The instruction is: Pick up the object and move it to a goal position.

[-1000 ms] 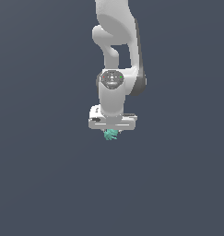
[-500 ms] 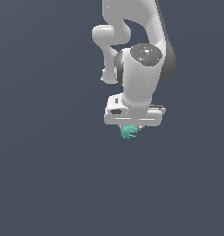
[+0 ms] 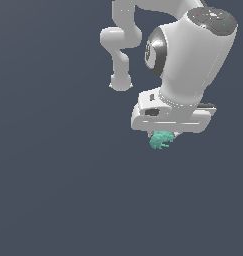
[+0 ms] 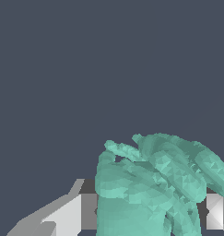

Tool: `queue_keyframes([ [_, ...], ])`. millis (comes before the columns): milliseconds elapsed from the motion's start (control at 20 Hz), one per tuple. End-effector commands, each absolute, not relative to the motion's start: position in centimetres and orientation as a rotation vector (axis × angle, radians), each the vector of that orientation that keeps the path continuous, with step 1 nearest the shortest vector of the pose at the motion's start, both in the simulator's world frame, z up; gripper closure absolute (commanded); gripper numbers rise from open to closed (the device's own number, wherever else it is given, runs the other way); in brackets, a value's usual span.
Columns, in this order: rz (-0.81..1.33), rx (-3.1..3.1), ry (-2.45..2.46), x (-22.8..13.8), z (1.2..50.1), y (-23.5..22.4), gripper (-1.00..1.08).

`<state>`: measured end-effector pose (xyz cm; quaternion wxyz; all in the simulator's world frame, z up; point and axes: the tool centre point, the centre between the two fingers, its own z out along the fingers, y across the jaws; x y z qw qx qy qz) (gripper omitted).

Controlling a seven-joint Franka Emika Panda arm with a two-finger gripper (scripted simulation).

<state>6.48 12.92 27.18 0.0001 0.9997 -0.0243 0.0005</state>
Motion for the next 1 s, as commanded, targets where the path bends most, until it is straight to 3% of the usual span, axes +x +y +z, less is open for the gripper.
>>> queue_keyframes([
  [0,0.000,3.140,-0.077,7.1,28.5,14.0,1.08],
  [950,0.000,3.141,-0.077,9.1,32.0,17.0,1.08],
])
